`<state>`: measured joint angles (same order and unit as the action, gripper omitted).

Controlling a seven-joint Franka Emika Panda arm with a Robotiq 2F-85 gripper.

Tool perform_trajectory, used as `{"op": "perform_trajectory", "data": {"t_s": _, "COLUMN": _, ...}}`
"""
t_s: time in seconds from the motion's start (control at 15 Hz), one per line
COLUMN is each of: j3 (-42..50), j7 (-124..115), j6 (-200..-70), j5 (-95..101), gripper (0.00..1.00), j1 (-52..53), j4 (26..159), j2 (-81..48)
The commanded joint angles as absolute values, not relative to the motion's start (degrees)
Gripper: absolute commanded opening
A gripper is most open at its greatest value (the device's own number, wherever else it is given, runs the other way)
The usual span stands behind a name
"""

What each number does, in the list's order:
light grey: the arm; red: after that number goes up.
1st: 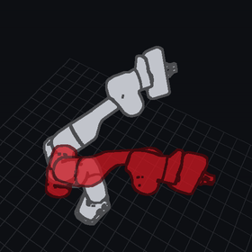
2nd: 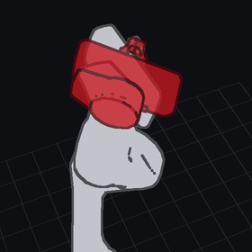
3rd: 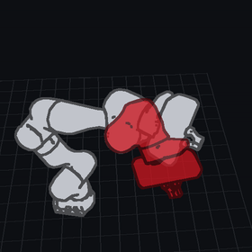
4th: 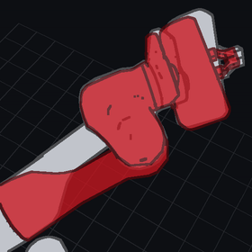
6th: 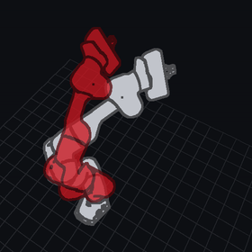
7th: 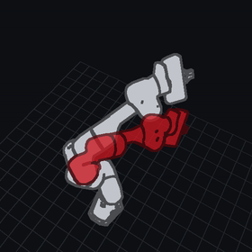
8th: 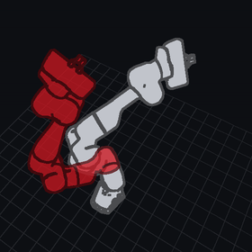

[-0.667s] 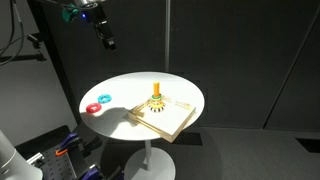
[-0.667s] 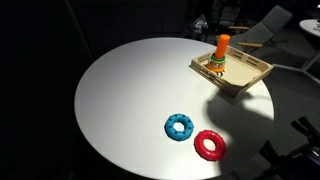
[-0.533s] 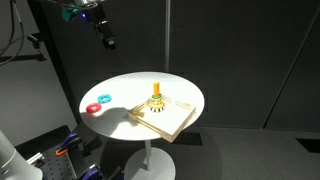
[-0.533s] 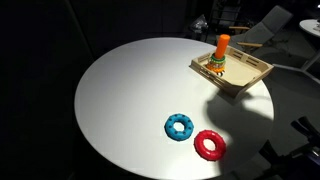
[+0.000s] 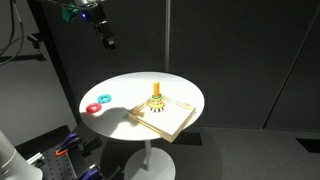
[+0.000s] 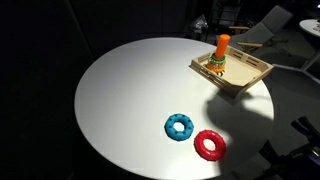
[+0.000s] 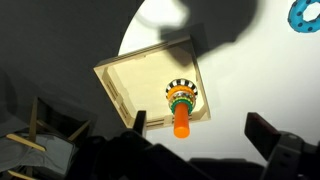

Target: Pick up the green ring from the ring holder and put it on the table

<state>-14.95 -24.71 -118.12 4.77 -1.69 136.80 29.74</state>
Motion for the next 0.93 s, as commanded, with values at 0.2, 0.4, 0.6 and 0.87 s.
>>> {"op": "perform_trajectory", "data": {"t_s": 0.2, "j3": -14.0, "j7": -25.2, "j6": -118.0, "j5": 5.4, "gripper": 1.0, "j1": -0.6, "j4": 136.7, "j2": 29.6}}
{"op": "perform_trajectory", "data": {"t_s": 0.4, "j3": -14.1, "j7": -25.3, "j6": -117.9, "j5": 5.6, "gripper": 1.0, "j1": -0.7, "j4": 136.2, "j2": 29.2}}
{"op": "perform_trajectory", "data": {"t_s": 0.6, "j3": -14.1, "j7": -25.5, "j6": -118.1, "j5": 6.0, "gripper": 1.0, "j1": -1.2, "j4": 133.6, "j2": 26.8}}
{"op": "perform_trajectory", "data": {"t_s": 0.87, "j3": -12.9, "j7": -25.7, "j6": -119.4, "j5": 5.8, "gripper": 1.0, "j1": -1.9, "j4": 130.1, "j2": 22.4}}
